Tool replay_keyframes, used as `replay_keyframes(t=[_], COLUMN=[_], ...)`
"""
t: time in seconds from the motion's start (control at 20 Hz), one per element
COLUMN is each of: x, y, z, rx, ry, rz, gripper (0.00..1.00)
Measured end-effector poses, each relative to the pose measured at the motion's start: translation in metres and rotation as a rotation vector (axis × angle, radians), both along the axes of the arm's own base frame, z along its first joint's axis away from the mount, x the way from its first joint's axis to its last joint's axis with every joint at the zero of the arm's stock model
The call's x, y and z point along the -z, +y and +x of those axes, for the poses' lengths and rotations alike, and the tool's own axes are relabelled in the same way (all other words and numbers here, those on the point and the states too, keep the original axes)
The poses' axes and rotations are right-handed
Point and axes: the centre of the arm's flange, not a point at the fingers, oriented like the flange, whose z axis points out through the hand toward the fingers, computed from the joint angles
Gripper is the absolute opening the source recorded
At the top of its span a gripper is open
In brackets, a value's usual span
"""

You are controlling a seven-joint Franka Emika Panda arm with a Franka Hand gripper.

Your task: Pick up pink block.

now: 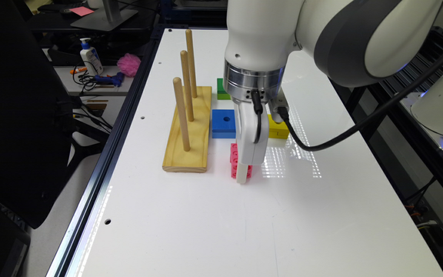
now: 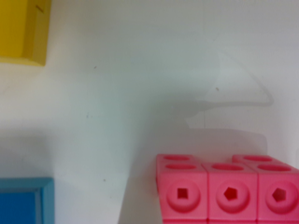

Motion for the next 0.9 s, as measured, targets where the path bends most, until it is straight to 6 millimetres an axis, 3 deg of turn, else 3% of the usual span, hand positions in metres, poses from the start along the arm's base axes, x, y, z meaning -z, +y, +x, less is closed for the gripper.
replay_keyframes(t=[0.65,0.9], x=[-0.045,-0.053], y=[0.000,0.000], z=[0.003,0.003], rx=[-0.006,-0.007], ry=[0.005,0.006], rz=[-0.014,-0.016], gripper=[0.00,0.00])
